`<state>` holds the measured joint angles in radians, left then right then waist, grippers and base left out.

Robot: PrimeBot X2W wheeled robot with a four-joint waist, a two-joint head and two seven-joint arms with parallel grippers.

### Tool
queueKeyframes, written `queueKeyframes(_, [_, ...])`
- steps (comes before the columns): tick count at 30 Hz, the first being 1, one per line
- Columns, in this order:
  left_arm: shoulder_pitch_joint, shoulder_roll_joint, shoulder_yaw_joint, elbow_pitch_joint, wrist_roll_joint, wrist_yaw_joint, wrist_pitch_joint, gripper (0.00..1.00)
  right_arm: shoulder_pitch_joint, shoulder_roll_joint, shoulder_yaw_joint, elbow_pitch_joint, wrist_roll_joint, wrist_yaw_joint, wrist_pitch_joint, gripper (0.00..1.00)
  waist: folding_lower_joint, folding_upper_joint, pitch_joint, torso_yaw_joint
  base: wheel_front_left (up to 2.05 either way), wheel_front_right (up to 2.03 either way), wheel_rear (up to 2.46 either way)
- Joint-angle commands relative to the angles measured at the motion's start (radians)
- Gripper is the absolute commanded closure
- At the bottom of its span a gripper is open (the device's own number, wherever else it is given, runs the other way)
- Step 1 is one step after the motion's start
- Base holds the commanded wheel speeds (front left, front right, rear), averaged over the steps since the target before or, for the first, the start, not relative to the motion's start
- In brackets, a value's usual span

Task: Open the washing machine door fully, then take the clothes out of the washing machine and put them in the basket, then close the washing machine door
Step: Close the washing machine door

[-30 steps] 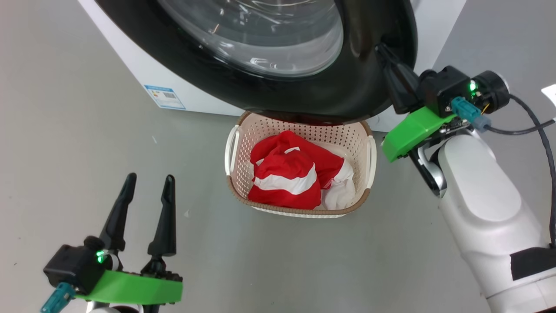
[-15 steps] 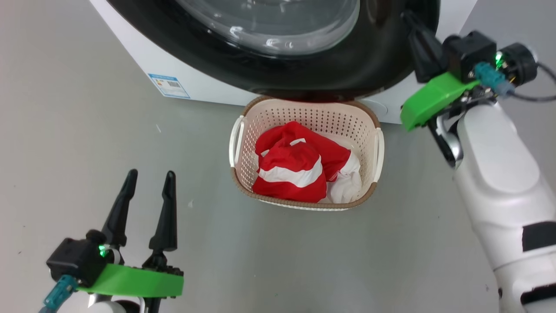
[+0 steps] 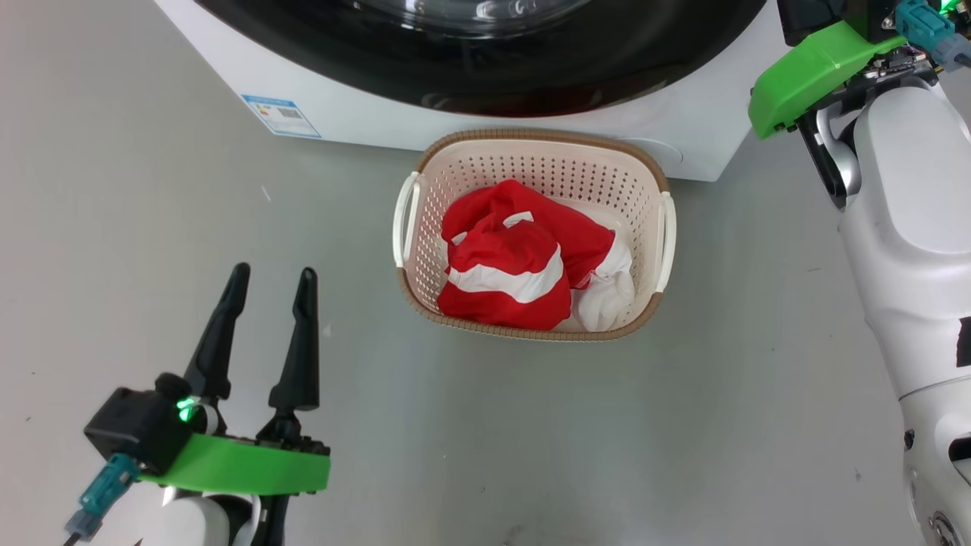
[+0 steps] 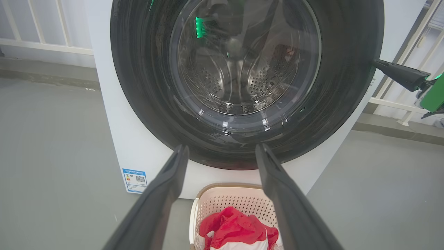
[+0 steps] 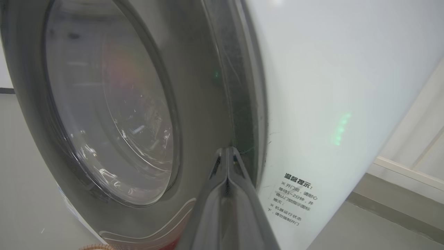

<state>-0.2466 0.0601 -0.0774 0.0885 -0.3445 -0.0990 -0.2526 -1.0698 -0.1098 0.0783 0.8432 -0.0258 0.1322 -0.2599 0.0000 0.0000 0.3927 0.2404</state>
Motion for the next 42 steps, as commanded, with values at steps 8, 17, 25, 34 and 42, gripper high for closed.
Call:
queueKeyframes(8, [-0.037, 0.005, 0.033, -0.009, 0.018, -0.018, -0.009, 0.0, -0.027, 0.01, 0.008, -0.035, -0.031, -0.002, -0.002, 1.0, 0.0, 0.0, 0.007, -0.001, 0.0, 0.0, 0.0])
queueKeyframes(17, [-0.04, -0.001, 0.036, -0.004, 0.026, -0.025, -0.009, 0.0, -0.026, 0.011, 0.017, -0.046, -0.035, -0.002, -0.002, 1.0, 0.0, 0.0, 0.001, -0.003, 0.0, 0.0, 0.0])
queueKeyframes(25, [-0.032, -0.006, 0.038, -0.004, 0.006, -0.028, -0.009, 0.0, 0.067, 0.038, 0.054, -0.1, 0.029, -0.002, -0.002, 0.62, 0.0, 0.0, -0.036, -0.034, 0.0, 0.0, 0.0])
queueKeyframes(34, [0.004, -0.009, 0.052, 0.001, -0.017, -0.027, -0.009, 0.0, 0.295, 0.055, 0.111, -0.226, 0.099, -0.002, -0.002, 0.0, 0.0, 0.0, -0.122, -0.114, 0.0, 0.0, 0.0])
queueKeyframes(42, [0.032, -0.009, 0.076, 0.0, -0.009, -0.017, -0.009, 0.0, 0.467, 0.058, 0.048, -0.324, 0.094, -0.002, -0.002, 0.0, 0.0, 0.0, -0.191, -0.185, 0.0, 0.0, 0.0])
